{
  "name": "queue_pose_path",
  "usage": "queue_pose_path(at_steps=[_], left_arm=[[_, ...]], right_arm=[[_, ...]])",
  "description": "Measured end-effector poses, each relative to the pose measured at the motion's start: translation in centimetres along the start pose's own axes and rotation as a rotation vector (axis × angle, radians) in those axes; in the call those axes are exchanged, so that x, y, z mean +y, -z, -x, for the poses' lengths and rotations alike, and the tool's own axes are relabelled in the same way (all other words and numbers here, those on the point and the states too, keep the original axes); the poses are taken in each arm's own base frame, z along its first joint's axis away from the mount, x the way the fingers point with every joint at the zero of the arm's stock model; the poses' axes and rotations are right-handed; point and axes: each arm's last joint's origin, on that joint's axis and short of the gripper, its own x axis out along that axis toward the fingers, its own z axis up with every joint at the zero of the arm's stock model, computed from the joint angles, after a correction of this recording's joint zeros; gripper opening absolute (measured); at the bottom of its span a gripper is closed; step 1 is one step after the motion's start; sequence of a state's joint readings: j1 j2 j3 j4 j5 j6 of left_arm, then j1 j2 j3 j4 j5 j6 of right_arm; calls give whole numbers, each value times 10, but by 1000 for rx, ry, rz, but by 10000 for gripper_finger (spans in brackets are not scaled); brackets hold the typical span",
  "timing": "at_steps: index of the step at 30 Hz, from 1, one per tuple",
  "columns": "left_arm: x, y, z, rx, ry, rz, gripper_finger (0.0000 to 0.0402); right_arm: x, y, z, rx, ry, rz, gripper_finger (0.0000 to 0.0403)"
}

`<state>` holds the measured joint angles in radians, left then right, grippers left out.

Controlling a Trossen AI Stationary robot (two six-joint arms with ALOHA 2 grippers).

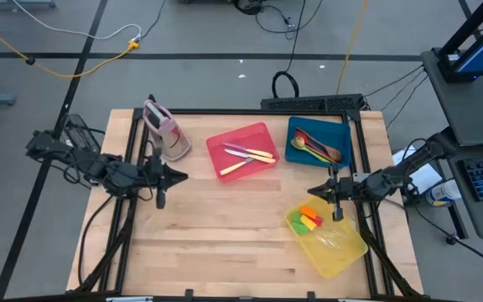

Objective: Pick & Place Kitchen Items
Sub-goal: Return to Home Position

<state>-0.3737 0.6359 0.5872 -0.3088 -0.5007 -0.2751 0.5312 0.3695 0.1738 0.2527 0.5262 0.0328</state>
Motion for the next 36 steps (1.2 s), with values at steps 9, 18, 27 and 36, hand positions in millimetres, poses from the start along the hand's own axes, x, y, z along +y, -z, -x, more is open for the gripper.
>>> queue_pose_path(at_steps=[9,18,27,36], left_arm=[[20,20,26,-86,24,45,31],[37,51,41,-170,59,94,31],[42,87,31,-180,58,102,31],[41,83,31,-219,56,60,31]], right_arm=[[-4,6,5,61,36,34,2],[-9,6,8,52,156,28,2],[-14,12,16,94,158,12,2],[-20,16,26,113,155,2,2]])
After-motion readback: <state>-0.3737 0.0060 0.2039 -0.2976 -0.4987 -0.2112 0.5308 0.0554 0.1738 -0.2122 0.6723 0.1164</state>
